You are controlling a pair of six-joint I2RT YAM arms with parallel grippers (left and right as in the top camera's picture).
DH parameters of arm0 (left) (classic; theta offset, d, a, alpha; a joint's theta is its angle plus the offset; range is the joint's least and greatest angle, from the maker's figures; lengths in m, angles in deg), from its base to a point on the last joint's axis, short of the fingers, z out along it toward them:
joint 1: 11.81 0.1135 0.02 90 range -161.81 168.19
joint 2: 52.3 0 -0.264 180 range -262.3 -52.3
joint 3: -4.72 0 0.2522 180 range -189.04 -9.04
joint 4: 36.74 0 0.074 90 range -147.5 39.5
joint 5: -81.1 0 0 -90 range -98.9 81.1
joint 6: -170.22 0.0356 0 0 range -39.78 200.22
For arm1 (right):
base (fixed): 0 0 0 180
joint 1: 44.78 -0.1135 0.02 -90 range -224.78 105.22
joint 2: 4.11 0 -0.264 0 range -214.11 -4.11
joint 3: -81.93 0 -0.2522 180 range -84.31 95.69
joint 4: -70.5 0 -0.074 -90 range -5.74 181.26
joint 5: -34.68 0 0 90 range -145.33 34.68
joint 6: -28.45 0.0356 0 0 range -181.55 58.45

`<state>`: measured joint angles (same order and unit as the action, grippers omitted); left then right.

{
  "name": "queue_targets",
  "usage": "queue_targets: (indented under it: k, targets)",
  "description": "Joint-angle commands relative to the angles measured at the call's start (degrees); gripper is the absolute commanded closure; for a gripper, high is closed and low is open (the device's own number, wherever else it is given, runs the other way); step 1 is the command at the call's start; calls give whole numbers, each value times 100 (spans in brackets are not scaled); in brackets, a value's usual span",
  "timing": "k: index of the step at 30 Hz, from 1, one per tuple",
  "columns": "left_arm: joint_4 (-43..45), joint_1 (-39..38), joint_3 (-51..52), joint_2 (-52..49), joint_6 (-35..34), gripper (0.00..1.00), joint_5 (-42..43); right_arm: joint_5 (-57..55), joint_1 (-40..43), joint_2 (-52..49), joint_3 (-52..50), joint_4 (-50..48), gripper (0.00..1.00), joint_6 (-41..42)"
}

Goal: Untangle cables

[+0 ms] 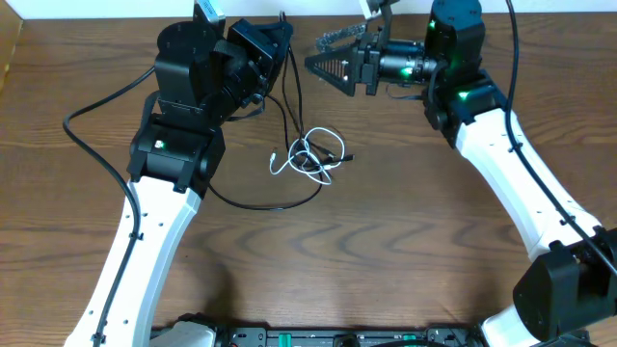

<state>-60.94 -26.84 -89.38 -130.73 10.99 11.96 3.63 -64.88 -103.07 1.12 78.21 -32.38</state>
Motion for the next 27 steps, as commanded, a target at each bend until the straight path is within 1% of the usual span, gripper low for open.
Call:
queue_targets:
  k: [1,5,9,13,15,18,19,23,25,26,27]
  targets:
    - [22,22,-57,50,-129,93,286,-417,-199,-52,17,258,30,-116]
    - [2,22,-57,50,-153,92,487,-420,-271,-83,17,234,32,-114]
    - [-289,24,-57,44,-155,92,243,-389,-293,-81,17,197,33,-111]
    - [-280,17,-57,-9,-190,93,247,-382,-278,-81,17,197,33,-114]
    - [-282,9,-57,-22,-354,93,273,-452,-306,-83,17,203,35,-116]
    - [-280,7,-57,-24,-437,92,387,-581,-424,-116,17,219,43,-116]
    - [-282,7,-57,-24,-509,92,439,-671,-466,-133,17,221,48,-116]
    - [-278,7,-57,-22,-651,93,573,-1008,-546,-146,17,232,57,-144]
    - [-280,7,-57,-22,-754,92,577,-1064,-538,-146,17,243,64,-160]
    - [-278,-2,-57,-22,-793,93,597,-1069,-514,-146,17,243,73,-162]
    - [-278,-17,-57,-22,-800,93,597,-1108,-487,-146,17,256,86,-164]
